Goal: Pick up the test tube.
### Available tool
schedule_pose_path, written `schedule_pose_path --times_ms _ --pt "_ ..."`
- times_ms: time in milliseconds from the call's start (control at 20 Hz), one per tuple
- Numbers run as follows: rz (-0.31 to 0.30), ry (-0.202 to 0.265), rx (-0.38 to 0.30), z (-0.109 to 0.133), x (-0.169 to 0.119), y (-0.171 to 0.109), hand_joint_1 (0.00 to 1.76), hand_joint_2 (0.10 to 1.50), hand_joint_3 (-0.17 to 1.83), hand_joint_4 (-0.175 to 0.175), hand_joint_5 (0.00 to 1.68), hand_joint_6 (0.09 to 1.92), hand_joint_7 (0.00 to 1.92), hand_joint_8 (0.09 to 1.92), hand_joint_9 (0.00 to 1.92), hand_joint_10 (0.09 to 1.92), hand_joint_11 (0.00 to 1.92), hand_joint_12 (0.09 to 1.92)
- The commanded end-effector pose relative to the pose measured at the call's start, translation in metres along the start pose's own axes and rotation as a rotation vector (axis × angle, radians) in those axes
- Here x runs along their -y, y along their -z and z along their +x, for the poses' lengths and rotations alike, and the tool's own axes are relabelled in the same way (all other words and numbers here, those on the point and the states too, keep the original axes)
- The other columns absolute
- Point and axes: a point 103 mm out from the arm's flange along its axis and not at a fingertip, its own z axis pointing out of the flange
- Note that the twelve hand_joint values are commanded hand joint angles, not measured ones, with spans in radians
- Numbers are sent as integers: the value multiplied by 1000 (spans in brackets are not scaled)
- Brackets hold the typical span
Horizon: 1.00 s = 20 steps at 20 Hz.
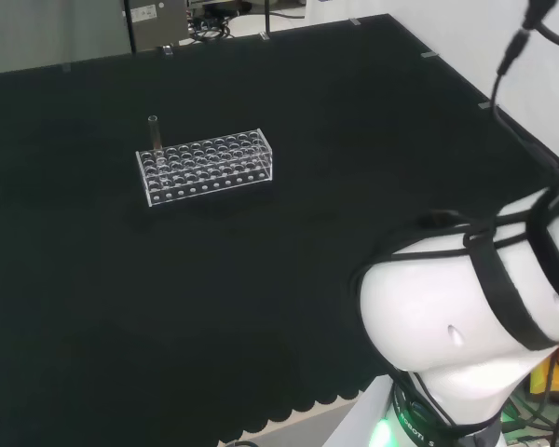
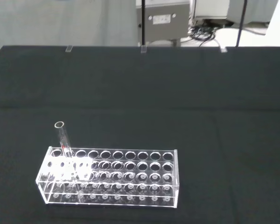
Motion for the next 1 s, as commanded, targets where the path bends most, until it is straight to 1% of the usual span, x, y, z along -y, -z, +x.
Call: schedule_pose_path --times_ms 50,550,1000 --pt "55 98 -10 30 -85 -28 671 829 318 -124 247 87 172 894 96 981 0 1519" --pt "159 143 -17 53 -145 -78 667 828 334 -127 268 87 213 908 130 979 0 1534" --pt "246 161 -24 80 -179 -130 667 825 346 -130 288 87 243 917 158 977 0 1540"
